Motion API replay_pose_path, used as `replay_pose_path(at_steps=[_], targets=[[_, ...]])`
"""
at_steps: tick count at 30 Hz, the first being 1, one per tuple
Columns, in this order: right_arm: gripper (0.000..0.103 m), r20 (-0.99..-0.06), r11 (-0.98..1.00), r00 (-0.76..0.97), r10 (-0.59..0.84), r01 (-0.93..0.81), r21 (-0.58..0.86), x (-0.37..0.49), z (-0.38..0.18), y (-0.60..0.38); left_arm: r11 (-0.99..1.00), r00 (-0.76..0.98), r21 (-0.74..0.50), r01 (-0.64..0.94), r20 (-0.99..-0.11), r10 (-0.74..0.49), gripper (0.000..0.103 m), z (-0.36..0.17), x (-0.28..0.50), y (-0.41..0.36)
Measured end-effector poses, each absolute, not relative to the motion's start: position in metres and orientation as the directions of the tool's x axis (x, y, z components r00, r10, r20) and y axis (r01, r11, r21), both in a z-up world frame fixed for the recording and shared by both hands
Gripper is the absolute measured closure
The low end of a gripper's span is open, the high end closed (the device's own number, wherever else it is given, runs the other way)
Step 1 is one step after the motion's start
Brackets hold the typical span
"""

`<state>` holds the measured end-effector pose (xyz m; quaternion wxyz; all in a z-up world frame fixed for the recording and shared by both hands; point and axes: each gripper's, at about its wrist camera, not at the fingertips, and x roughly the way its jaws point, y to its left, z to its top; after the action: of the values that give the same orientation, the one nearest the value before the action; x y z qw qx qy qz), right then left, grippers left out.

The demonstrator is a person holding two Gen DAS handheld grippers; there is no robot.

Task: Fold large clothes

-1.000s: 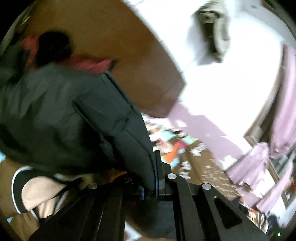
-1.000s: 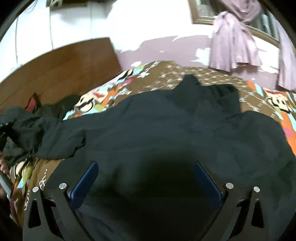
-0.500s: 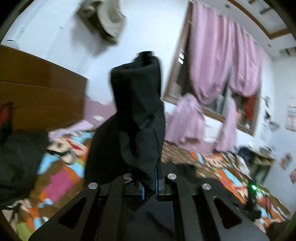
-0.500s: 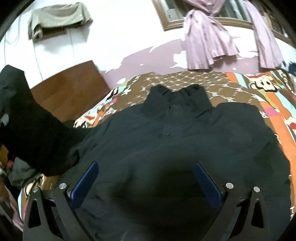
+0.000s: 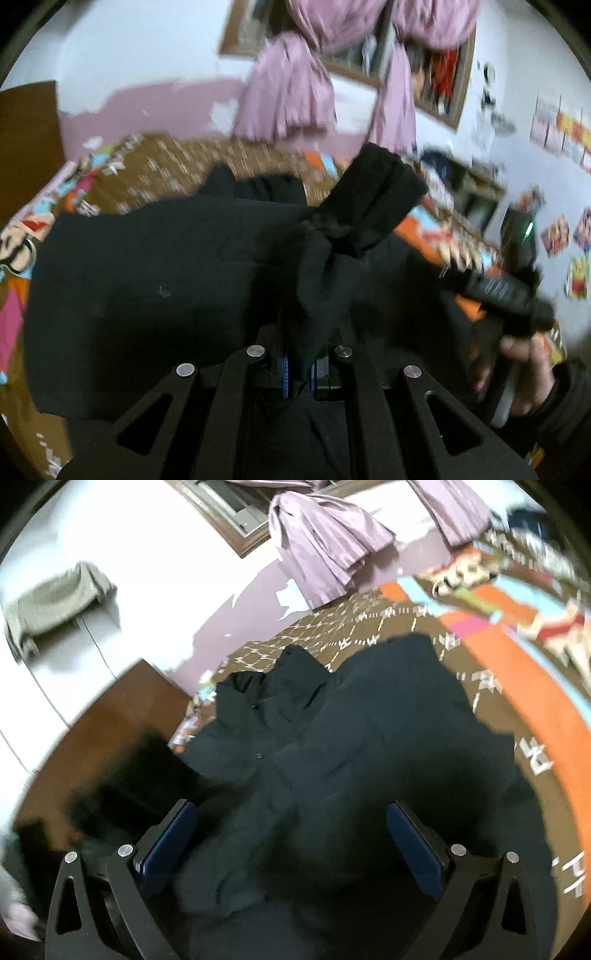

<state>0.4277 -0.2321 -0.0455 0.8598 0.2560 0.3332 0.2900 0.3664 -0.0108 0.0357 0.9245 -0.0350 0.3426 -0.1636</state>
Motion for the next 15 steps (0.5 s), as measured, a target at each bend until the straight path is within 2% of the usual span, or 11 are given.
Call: replay_pose_path(at_steps=[5, 9, 14, 15], targets=[[0.000, -0.357, 0.566, 0.509, 0.783, -0.347, 0.748, 0.433, -0.056, -0.237, 0.953, 0.612, -0.120, 0.278, -0.743, -0.272, 0.098, -0.041, 0.370, -0.013], [0.000, -0.371, 0.521, 0.404, 0.836, -0.371, 0.769, 0.436, -0.060, -0.218, 0.954, 0.629, -0.117, 0.276, -0.729, -0.271, 0.098, -0.063, 0.363, -0.006], [0.000, -0.384, 0.528, 0.404, 0.830, -0.347, 0.775, 0.436, -0.058, -0.212, 0.956, 0.642, -0.079, 0.284, -0.725, -0.251, 0.096, -0.058, 0.349, -0.012], [0.004, -0.388, 0.530, 0.405, 0.828, -0.338, 0.778, 0.435, -0.059, -0.212, 0.955, 0.645, -0.071, 0.288, -0.722, -0.249, 0.095, -0.057, 0.344, -0.014]])
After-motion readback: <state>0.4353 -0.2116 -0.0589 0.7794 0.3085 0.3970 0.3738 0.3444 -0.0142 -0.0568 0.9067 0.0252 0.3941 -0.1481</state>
